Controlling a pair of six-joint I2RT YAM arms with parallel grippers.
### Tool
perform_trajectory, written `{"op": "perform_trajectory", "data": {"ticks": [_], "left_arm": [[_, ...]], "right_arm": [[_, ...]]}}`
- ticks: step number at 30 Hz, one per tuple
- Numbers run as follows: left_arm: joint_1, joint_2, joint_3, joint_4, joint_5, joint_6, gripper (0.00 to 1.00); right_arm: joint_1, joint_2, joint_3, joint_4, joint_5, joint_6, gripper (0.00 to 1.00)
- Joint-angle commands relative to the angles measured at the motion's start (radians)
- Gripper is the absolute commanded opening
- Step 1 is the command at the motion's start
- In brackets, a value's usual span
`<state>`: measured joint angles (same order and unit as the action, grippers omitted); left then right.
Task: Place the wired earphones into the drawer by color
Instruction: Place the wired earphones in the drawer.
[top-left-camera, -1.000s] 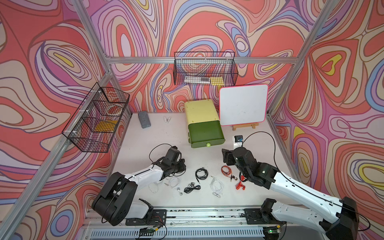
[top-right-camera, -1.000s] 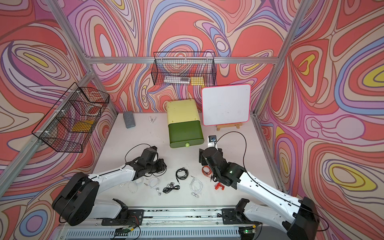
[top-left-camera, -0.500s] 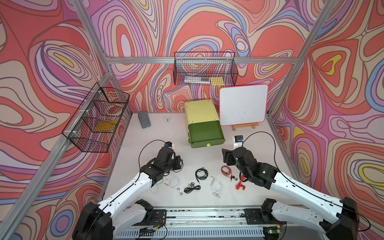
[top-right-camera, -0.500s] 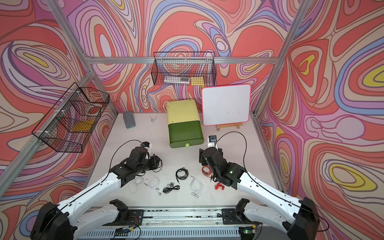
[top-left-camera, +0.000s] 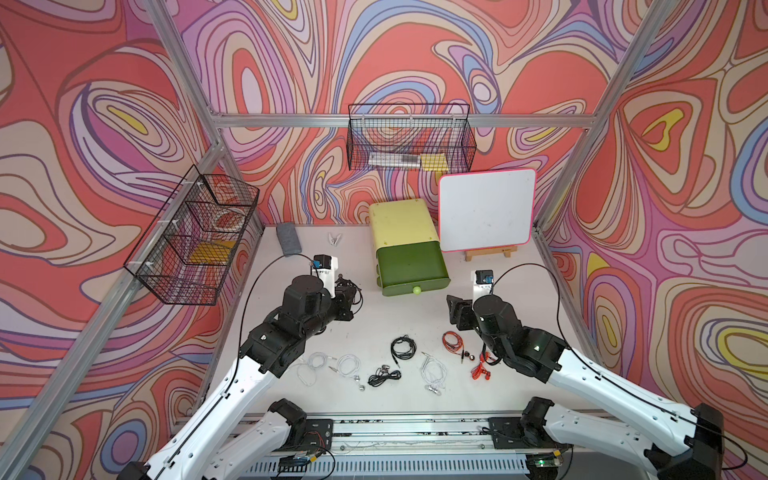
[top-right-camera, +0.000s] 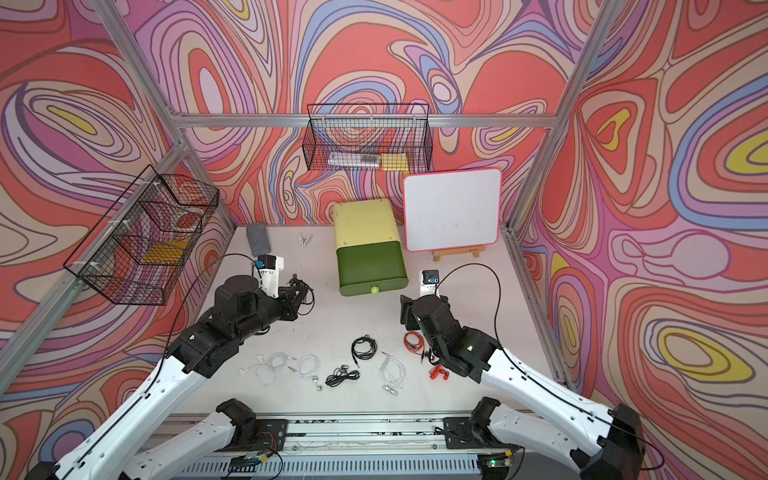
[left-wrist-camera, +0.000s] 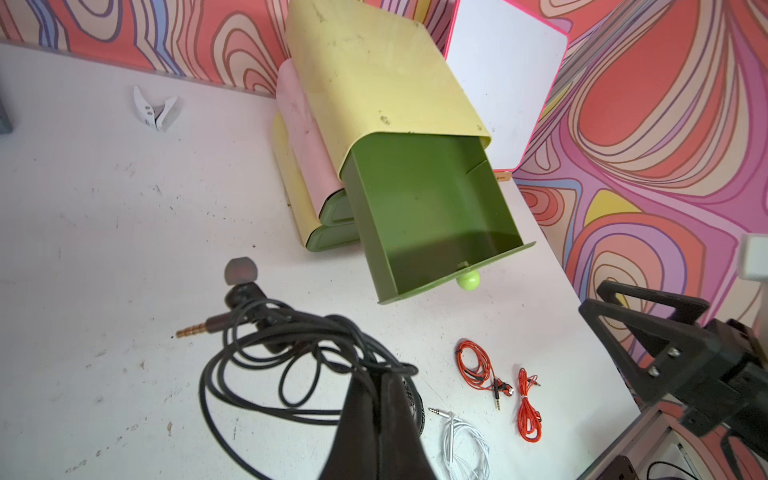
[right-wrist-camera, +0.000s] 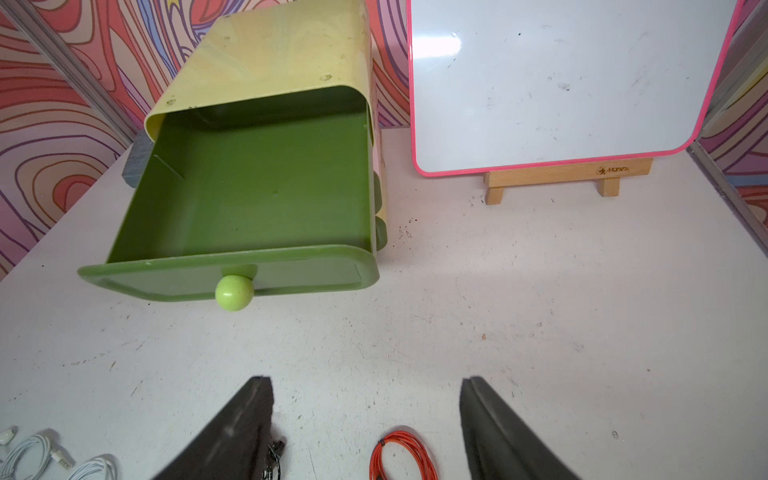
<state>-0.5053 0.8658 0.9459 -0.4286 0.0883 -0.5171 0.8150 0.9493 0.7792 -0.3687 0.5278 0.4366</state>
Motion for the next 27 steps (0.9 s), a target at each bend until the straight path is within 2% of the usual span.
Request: {"op": "perform_trajectory", "data": {"ticks": [1,6,16,27], "left_arm": [[-0.003,0.021,0.058,-0.01,0.038,0.046,0.0],[-0.003,0.102,0.128,0.047,0.08,0.046,0.0],[-0.008,0.336,0.229,0.264,0.211,-0.033,0.0],[-0.06,0.576,0.372,0.356,0.257,-0.062,0.0]], "right_arm": [[0.005,-0.02,-0.007,0.008,0.012,-0.009,0.73],[0.004,-0.039,-0.009,0.003,0.018,-0.016,0.73],[0.006,-0.091,-0.027,-0.02,0.032,-0.016,0.73],[0.006,-0.136,-0.046,-0.046,0.045,-0.011,0.73]]}}
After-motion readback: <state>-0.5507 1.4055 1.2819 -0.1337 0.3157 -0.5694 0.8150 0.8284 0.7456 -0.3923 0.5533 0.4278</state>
